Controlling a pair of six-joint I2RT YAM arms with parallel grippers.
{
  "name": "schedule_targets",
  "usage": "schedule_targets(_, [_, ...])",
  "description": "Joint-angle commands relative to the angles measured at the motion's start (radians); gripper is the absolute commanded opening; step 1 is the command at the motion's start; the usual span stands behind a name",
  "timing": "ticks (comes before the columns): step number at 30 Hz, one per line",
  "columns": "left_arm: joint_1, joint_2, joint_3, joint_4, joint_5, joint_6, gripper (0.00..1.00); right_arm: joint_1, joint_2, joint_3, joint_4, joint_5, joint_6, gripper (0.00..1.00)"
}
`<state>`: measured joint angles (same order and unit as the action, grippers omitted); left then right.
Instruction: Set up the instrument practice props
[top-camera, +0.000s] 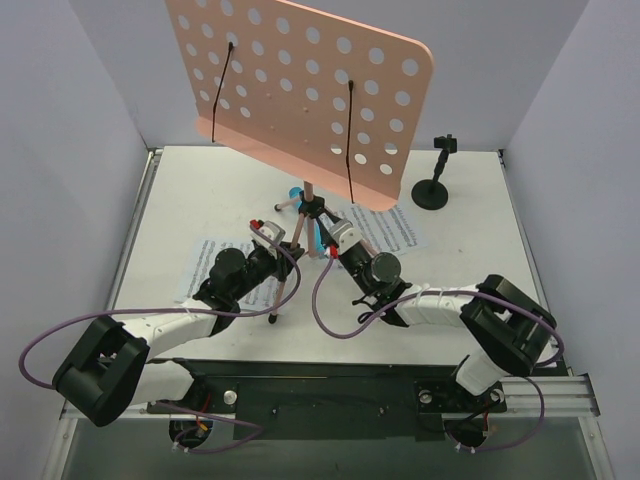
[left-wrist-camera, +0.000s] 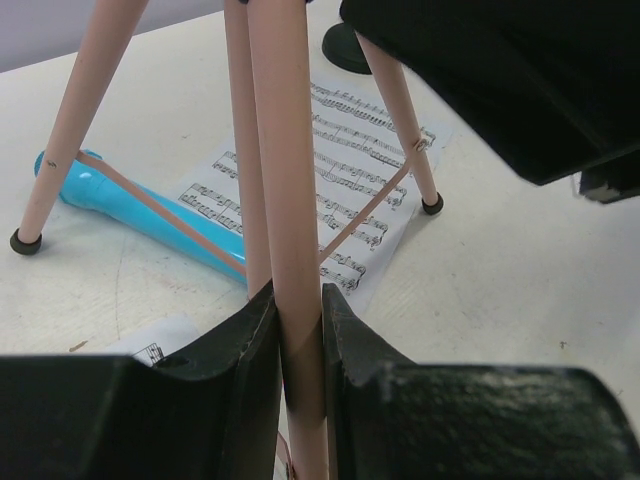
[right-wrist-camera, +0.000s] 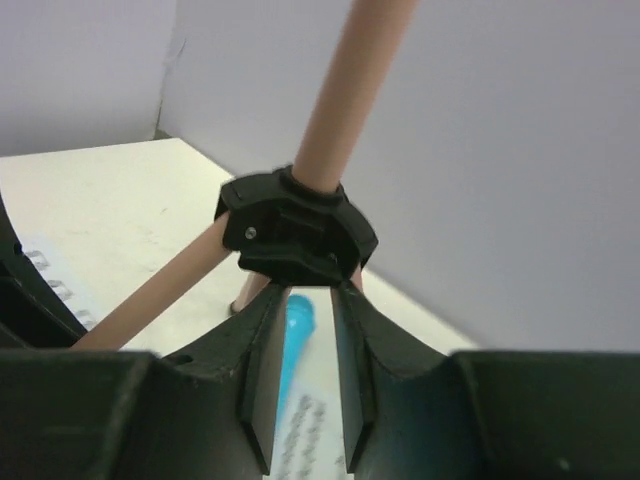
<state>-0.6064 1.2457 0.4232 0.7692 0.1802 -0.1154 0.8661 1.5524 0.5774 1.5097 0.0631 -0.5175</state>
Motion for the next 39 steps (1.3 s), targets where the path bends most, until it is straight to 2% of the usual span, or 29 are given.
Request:
schedule_targets(1, [-0.003, -0.017, 0.008, 0.05, 0.045, 0.054, 0.0, 0.03, 0.071, 0.012, 0.033, 0.09, 0.517, 0.0])
schedule_targets(6, [0.0, -0.017, 0.006, 0.051, 0.047, 0.053, 0.0, 0.047, 0.045, 0.012, 0.032, 0.162, 0.767, 0.0])
schedule_targets(11, [0.002, -0.023, 0.008, 0.054, 0.051, 0.051, 0.0, 0.071, -0.024, -0.004, 0.032, 0.155, 0.745, 0.0])
schedule_targets(13, [0.002, -0.028, 0.008, 0.05, 0.047, 0.051, 0.0, 0.071, -0.066, -0.027, 0.032, 0.109, 0.702, 0.11])
schedule_targets(14, [0.002, -0.029, 0.008, 0.05, 0.048, 0.049, 0.0, 0.071, -0.084, -0.046, 0.03, 0.068, 0.612, 0.23])
schedule_targets(15, [0.002, -0.029, 0.008, 0.05, 0.047, 0.049, 0.0, 0.071, -0.115, -0.056, 0.015, -0.027, 0.556, 0.28])
schedule_targets(16, [0.002, -0.029, 0.009, 0.051, 0.048, 0.049, 0.0, 0.071, -0.139, -0.08, -0.002, -0.054, 0.453, 0.39])
schedule_targets(18, [0.004, -0.032, 0.009, 0.05, 0.053, 0.049, 0.0, 0.07, -0.204, -0.106, -0.077, -0.115, 0.323, 0.47])
schedule_targets(19, [0.004, -0.034, 0.009, 0.048, 0.05, 0.048, 0.0, 0.07, -0.247, -0.113, -0.147, -0.144, 0.266, 0.49])
schedule_targets(20, [0.004, -0.034, 0.009, 0.05, 0.051, 0.048, 0.0, 0.07, -0.265, -0.117, -0.192, -0.164, 0.138, 0.51])
schedule_targets(21, [0.004, -0.035, 0.008, 0.048, 0.051, 0.048, 0.0, 0.07, -0.312, -0.114, -0.323, -0.219, 0.073, 0.53])
schedule_targets(22, [0.004, -0.035, 0.009, 0.048, 0.054, 0.046, 0.0, 0.071, -0.34, -0.097, -0.4, -0.28, -0.087, 0.56])
schedule_targets(23, [0.004, -0.037, 0.009, 0.05, 0.054, 0.046, 0.0, 0.071, -0.383, -0.085, -0.589, -0.307, -0.161, 0.57])
schedule_targets(24, [0.004, -0.034, 0.009, 0.048, 0.054, 0.046, 0.0, 0.071, -0.403, -0.05, -0.686, -0.343, -0.309, 0.61])
schedule_targets(25, [0.004, -0.035, 0.011, 0.048, 0.056, 0.046, 0.0, 0.071, -0.423, -0.034, -0.794, -0.348, -0.362, 0.63])
schedule_targets(26, [0.004, -0.034, 0.011, 0.048, 0.054, 0.046, 0.0, 0.071, -0.433, -0.018, -0.819, -0.344, -0.442, 0.63])
schedule_targets(31, [0.004, -0.028, 0.011, 0.05, 0.054, 0.046, 0.0, 0.065, -0.436, 0.042, -0.824, -0.33, -0.611, 0.63])
schedule_targets(39, [0.004, -0.025, 0.009, 0.051, 0.054, 0.048, 0.0, -0.018, -0.384, 0.153, -0.858, -0.456, -0.602, 0.61])
